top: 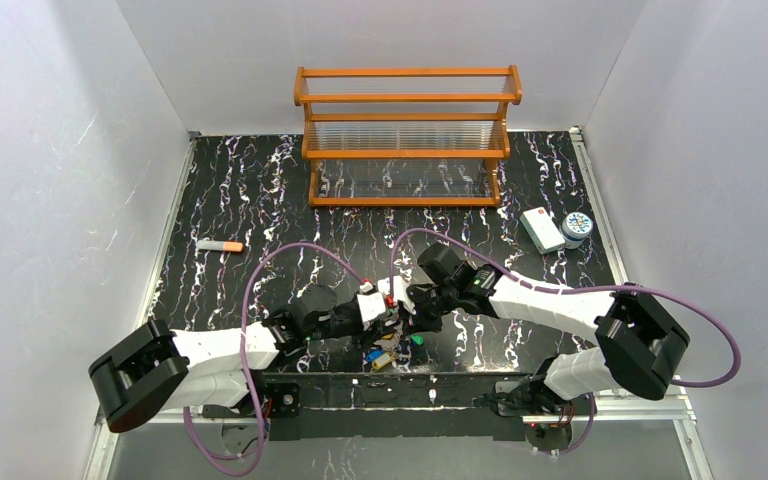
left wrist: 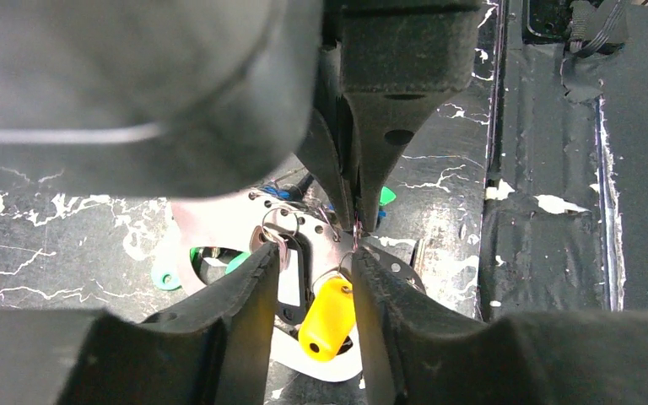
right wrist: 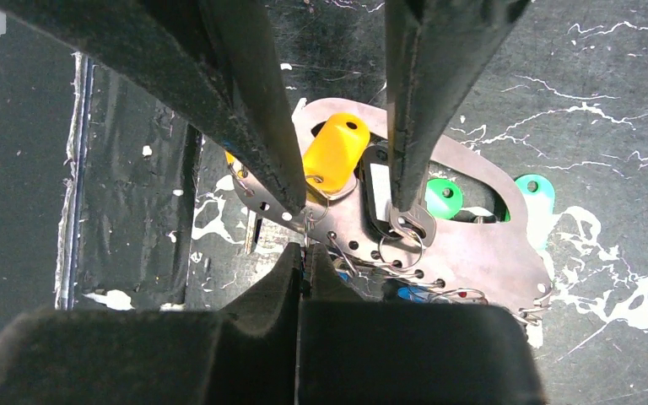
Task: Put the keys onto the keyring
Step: Adjust the key on the keyring.
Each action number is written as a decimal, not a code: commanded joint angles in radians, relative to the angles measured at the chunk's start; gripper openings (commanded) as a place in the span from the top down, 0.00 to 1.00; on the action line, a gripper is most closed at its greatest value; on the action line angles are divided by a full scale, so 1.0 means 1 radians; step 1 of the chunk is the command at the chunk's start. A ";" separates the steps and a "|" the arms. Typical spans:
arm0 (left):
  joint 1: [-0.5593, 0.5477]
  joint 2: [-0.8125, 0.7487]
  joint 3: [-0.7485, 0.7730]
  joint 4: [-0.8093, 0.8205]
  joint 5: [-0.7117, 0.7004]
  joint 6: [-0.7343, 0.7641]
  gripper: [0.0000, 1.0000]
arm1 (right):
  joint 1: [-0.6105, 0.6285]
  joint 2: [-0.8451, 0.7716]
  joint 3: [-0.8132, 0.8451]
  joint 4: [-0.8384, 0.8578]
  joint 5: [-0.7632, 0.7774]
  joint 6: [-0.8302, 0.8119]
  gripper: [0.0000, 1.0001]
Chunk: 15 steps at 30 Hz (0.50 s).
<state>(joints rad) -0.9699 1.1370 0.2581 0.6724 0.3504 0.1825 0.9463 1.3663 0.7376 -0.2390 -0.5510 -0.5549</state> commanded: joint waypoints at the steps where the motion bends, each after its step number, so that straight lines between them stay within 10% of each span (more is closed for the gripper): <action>1: -0.034 0.037 0.054 -0.062 0.043 0.032 0.62 | 0.029 -0.028 0.039 0.096 -0.022 0.009 0.99; 15: -0.045 -0.166 -0.123 0.088 -0.104 -0.022 0.64 | 0.029 -0.110 -0.097 0.300 -0.026 0.093 0.99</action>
<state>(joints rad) -1.0092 1.0683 0.1883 0.7498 0.3126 0.1669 0.9699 1.3075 0.6544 -0.0803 -0.5564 -0.4923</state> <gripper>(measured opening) 0.339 0.040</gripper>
